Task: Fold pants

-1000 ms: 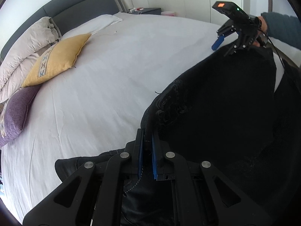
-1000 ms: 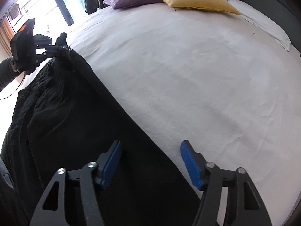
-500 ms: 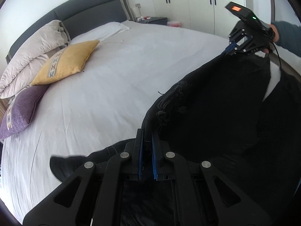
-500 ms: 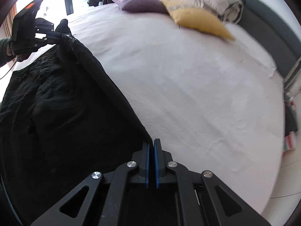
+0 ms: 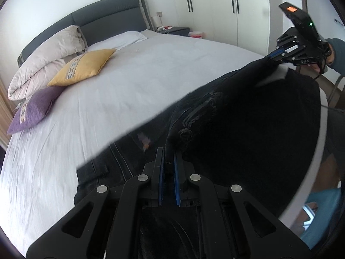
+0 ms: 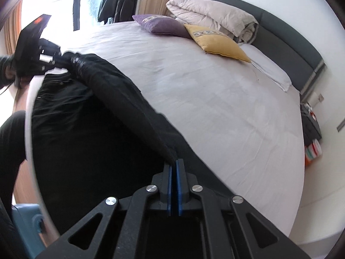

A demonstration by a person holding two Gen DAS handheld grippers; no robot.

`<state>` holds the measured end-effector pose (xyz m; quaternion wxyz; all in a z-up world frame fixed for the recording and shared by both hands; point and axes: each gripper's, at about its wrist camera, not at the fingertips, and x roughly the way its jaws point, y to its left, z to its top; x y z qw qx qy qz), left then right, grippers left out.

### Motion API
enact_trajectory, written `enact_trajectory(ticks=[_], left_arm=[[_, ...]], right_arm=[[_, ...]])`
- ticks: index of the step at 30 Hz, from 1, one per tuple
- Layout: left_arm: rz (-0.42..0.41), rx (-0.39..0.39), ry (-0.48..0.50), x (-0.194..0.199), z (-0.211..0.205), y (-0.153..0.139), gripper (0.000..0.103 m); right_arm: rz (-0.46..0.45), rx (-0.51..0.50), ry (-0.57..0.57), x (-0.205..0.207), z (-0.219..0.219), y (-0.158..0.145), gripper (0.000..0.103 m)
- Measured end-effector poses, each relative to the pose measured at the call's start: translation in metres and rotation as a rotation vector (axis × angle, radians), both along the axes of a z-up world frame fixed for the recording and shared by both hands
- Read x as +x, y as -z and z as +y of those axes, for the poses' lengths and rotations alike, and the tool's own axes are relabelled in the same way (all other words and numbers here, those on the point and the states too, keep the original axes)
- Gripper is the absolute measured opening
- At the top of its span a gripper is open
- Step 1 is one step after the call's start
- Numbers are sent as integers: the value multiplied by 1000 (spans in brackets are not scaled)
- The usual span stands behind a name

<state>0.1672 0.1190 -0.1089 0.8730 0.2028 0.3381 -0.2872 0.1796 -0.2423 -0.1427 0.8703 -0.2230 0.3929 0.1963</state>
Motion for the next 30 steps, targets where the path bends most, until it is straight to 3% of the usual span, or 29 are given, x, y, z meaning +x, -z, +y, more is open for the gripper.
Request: enact_trajectory(ticks=[7,12,18,30], left_arm=[[20,-23,-71,-71,20,28,6],[18,-2,-87,-112,20,46,7],[44,-43,-137,-122,38,56,7],[75,-14,-122,-99,44,54,7]], right_arm=[[-18,-90,16,-68,45,25,5],[30,-80,47,-95,48,45,5],[49,-104,25,-114,65,55,5],[65,-137,29,-132,83,68,5]])
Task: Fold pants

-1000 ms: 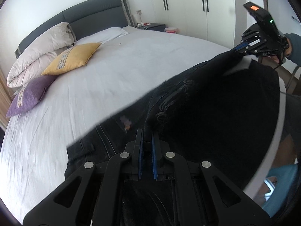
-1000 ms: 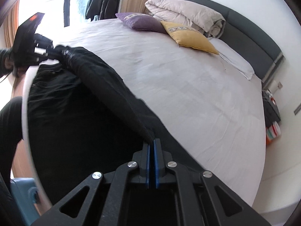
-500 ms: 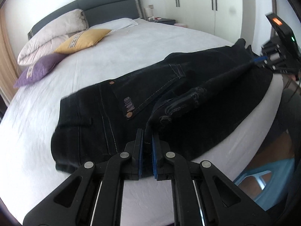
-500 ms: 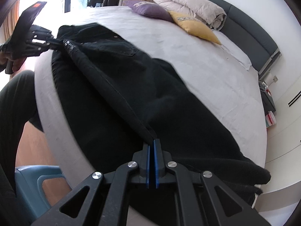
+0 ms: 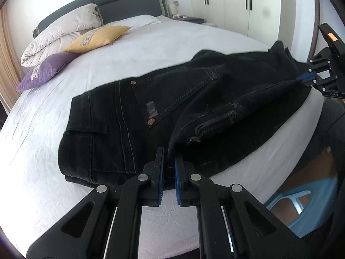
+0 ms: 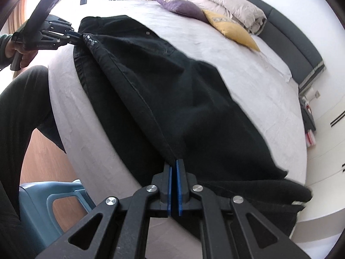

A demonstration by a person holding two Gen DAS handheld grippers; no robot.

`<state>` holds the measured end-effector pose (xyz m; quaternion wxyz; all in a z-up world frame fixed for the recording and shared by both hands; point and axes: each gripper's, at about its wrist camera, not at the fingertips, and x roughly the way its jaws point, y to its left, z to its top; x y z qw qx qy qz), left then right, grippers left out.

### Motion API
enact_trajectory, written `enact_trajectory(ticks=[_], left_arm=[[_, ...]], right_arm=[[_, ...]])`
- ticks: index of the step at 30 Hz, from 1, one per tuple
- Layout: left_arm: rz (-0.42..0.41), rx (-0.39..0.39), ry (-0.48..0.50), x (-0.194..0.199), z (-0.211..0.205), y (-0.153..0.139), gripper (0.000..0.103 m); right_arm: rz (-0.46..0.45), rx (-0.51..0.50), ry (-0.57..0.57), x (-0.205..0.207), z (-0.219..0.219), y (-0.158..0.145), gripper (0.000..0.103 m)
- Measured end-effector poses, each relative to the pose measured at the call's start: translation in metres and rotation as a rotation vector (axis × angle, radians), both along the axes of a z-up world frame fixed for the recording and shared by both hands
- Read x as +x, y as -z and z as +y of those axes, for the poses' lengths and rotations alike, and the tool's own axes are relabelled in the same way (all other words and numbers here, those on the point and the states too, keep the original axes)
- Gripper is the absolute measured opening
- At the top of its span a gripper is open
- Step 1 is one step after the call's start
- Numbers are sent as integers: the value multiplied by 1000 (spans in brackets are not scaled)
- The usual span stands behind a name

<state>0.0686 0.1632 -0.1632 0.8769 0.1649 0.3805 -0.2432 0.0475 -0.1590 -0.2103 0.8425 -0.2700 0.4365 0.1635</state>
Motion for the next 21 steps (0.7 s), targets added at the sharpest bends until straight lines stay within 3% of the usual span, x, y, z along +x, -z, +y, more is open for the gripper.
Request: enact_trajectory(ticks=[3,11,17,21], left_arm=[[-9,47,20,-1,-4,7,7],[-21,80,42,-5,-5,5,7],[-20,79,22,-1,-7,11,11],[18,58,3,3,-2,9,15]], right_arm=[[-4,-9,15,-5,2,12,5],[-57,-3,29,-20,2,2,5],[-50,-18,29,-23,2,24,8],[-75,-29,38,-28,6,22,12]])
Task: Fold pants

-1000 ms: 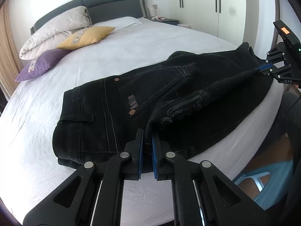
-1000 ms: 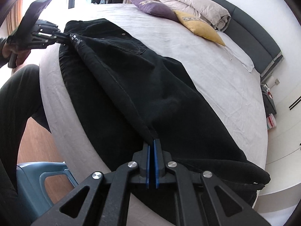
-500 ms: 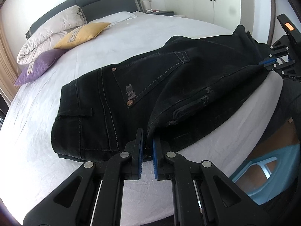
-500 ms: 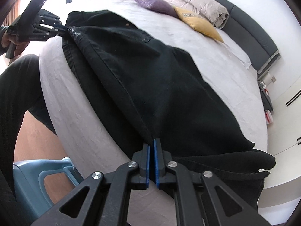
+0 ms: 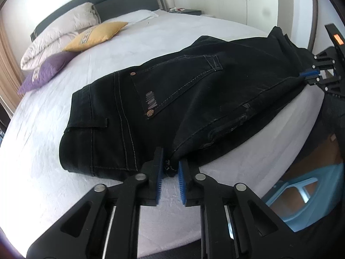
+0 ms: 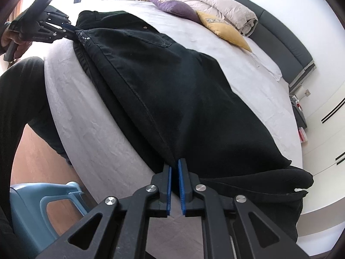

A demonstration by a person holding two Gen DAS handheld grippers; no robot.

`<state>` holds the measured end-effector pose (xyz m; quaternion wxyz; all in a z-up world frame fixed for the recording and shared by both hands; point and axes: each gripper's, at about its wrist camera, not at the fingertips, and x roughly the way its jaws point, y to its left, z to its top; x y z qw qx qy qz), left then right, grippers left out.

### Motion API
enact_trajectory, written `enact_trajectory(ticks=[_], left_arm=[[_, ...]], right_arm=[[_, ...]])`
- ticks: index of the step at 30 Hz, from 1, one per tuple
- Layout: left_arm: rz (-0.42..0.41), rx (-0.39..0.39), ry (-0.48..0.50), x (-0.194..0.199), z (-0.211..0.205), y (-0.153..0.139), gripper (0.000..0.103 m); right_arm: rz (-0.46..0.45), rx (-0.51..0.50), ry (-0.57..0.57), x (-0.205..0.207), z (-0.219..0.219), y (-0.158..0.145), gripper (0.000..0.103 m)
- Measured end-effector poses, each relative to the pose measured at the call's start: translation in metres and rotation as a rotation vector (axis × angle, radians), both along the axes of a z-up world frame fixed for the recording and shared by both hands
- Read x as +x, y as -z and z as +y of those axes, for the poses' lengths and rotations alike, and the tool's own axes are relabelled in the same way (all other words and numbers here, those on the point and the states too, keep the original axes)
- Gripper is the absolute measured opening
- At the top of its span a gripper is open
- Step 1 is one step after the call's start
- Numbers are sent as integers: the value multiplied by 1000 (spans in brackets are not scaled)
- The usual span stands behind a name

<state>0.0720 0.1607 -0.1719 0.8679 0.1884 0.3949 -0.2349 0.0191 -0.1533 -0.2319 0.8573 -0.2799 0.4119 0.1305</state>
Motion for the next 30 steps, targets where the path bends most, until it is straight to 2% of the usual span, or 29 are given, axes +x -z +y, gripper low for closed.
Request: enact_trajectory(ticks=[2,4,5,6,7,8,12,13,15,16,19,22,23,27,30], left_arm=[[23,20,-12,0,-1,-4,19],[39,7,-14,-4,0,-14,25],[38,-11,-13,-8,0,-20,28],[32,-28,-15,-11,0,-27,41],[19,-50,-12,-15,0,-35,59],[-3,-70,-12,-18,-2,-44,65],[-58,-160,-40,-6,-26,-72,67],[-59,-175,-41,-1,-34,-73,67],[-46,-190,-43,17,-55,-69,67],[-39,-186,-42,23,-65,-66,67],[8,-160,-51,45,-90,-46,67],[95,-145,-86,61,-103,-17,67],[107,-135,-97,62,-105,-11,66],[112,-128,-116,61,-105,1,66],[115,-116,-114,64,-108,1,66]], right_arm=[[1,12,2,-3,-2,-1,16],[14,37,11,-5,-7,-4,32],[31,66,14,-7,-9,-6,55],[43,96,21,-10,-13,-7,66],[46,130,32,-14,-17,-11,66],[53,166,45,-17,-22,-15,66],[48,340,201,-11,-68,-42,66],[32,399,294,-3,-94,-54,66],[9,475,433,10,-134,-70,66],[-8,552,531,18,-166,-80,66],[-12,746,724,31,-235,-89,66],[13,988,925,33,-300,-68,66],[17,1026,964,31,-311,-59,66],[34,1097,1052,34,-329,-30,66],[53,1084,1069,46,-328,-15,61]])
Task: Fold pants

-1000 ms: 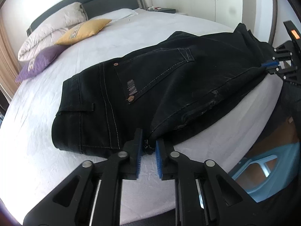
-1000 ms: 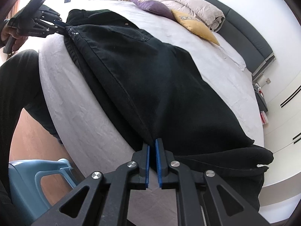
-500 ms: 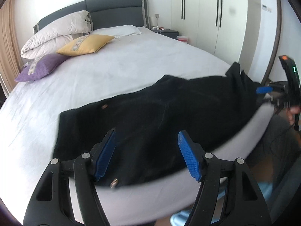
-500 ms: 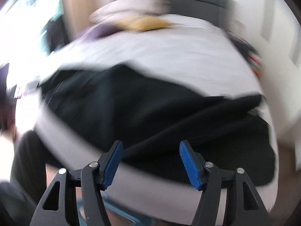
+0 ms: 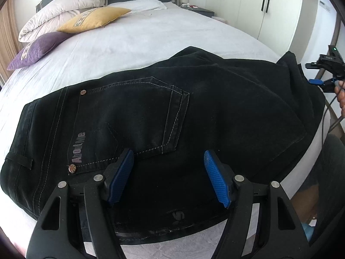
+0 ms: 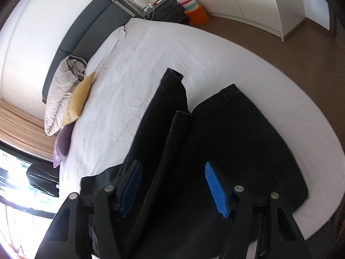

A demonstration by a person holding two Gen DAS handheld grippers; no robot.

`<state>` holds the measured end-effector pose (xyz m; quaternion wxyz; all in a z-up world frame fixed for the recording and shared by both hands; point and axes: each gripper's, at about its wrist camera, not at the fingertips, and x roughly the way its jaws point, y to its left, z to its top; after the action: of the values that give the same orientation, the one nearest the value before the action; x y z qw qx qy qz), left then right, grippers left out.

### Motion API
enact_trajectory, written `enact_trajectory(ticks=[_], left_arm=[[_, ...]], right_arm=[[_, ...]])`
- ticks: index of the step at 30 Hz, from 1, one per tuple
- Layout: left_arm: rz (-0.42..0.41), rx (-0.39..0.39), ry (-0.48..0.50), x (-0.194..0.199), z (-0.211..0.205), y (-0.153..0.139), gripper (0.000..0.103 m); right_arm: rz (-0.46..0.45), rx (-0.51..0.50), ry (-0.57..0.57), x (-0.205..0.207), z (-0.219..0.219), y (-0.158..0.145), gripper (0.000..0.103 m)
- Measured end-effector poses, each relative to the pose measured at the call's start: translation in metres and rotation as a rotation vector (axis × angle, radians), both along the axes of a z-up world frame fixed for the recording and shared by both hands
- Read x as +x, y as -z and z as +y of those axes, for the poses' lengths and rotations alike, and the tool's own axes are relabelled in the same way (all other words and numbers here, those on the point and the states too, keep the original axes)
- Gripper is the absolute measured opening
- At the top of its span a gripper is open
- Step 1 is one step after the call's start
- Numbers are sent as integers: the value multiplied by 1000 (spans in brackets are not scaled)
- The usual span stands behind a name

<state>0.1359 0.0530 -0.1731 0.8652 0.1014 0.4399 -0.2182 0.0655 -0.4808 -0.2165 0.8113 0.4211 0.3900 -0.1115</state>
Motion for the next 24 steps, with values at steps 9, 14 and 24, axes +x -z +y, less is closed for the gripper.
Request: enact_trajectory(ticks=[9,14,24], left_arm=[[-10,22,-10,-10,-2,4,67],[-15,26,-10,-13,-2,4,67],[-22,43,-32,-13,-7,4,67]], right_arm=[[44,7,18,36,-15,16,21],[39,33,23,29,-26,21,11],[-177,10,147,-58,-31,-33,5]])
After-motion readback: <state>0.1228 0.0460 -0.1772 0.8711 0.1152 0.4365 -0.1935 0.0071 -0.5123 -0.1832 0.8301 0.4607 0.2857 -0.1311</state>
